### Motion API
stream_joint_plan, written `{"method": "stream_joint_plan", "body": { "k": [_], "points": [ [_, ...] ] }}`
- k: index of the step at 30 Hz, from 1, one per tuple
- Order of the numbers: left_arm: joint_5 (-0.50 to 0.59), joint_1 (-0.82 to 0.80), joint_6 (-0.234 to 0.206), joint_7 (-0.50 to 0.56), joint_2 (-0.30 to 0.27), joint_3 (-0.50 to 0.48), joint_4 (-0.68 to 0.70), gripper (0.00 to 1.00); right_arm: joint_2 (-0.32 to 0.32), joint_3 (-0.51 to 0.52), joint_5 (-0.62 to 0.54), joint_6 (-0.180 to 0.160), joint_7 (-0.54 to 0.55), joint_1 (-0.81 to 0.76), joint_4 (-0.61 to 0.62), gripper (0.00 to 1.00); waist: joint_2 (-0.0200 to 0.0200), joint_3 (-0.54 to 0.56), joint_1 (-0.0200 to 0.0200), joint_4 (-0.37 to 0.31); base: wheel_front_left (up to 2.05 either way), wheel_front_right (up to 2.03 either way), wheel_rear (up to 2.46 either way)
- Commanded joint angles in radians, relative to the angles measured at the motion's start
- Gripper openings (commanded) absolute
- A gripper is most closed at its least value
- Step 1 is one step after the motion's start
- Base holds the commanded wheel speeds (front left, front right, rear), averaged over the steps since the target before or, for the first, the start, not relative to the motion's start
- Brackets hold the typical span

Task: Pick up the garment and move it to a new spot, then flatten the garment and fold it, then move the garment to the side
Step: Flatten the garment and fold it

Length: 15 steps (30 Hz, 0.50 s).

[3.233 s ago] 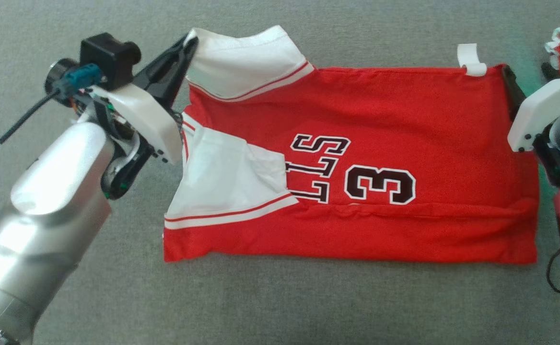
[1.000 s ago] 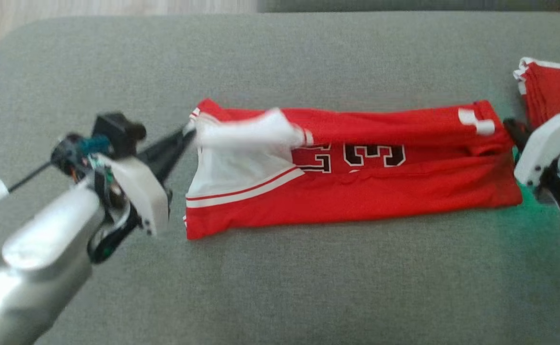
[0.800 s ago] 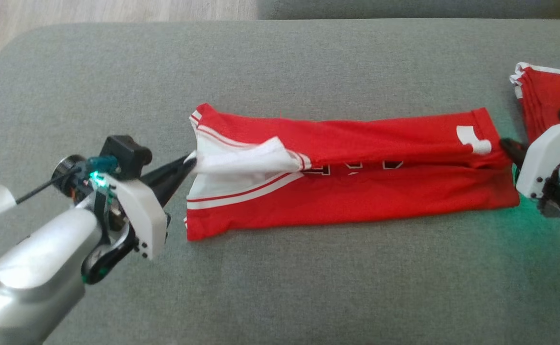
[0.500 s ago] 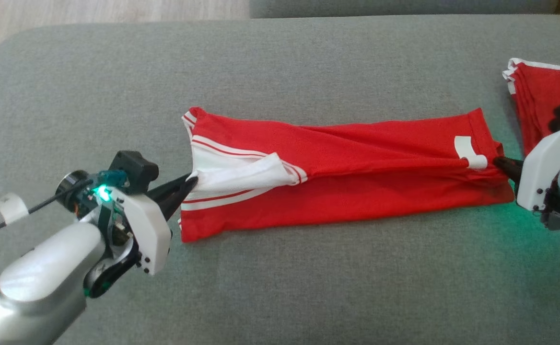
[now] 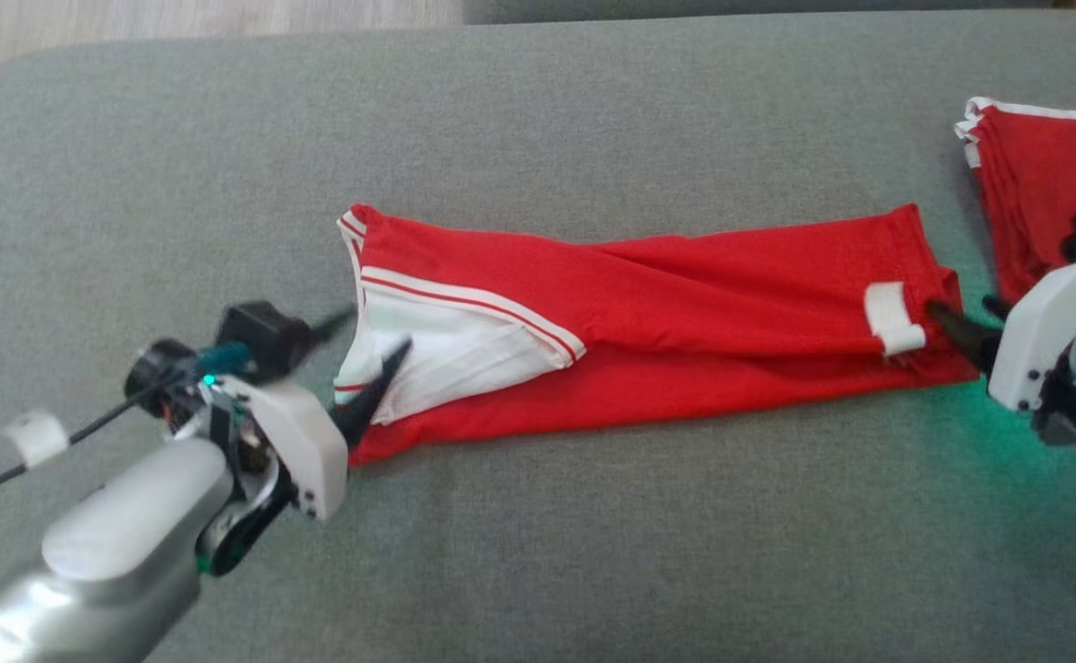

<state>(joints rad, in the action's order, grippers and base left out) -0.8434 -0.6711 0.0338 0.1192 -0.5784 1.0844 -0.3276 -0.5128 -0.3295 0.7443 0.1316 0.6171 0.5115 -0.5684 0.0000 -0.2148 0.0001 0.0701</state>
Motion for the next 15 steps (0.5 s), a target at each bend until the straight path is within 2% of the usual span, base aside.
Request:
{"method": "stream_joint_plan", "body": {
  "k": [1,9,13,15],
  "points": [
    [0.009,-0.038,-0.022,-0.051,-0.02,-0.076,0.006,1.0,-0.012,0.017,-0.015,-0.001,-0.034,0.003,0.035,1.0,0.0,0.007,-0.0001,-0.002,0.0,0.0,0.0],
    [-0.014,0.001,-0.162,-0.333,0.053,-0.229,-0.019,1.0,0.073,0.136,-0.084,-0.001,-0.295,-0.01,0.117,1.0,0.0,0.055,-0.0001,-0.011,0.0,0.0,0.0],
    [-0.017,0.066,-0.222,-0.377,0.085,-0.32,-0.003,1.0,0.147,0.186,-0.131,-0.001,-0.428,-0.05,0.163,1.0,0.0,0.082,-0.0001,-0.016,0.0,0.0,0.0],
    [0.02,0.104,-0.251,-0.38,0.103,-0.393,0.031,1.0,0.18,0.195,-0.177,-0.001,-0.499,-0.075,0.187,1.0,0.0,0.092,-0.0001,-0.019,0.0,0.0,0.0]
  ]
}}
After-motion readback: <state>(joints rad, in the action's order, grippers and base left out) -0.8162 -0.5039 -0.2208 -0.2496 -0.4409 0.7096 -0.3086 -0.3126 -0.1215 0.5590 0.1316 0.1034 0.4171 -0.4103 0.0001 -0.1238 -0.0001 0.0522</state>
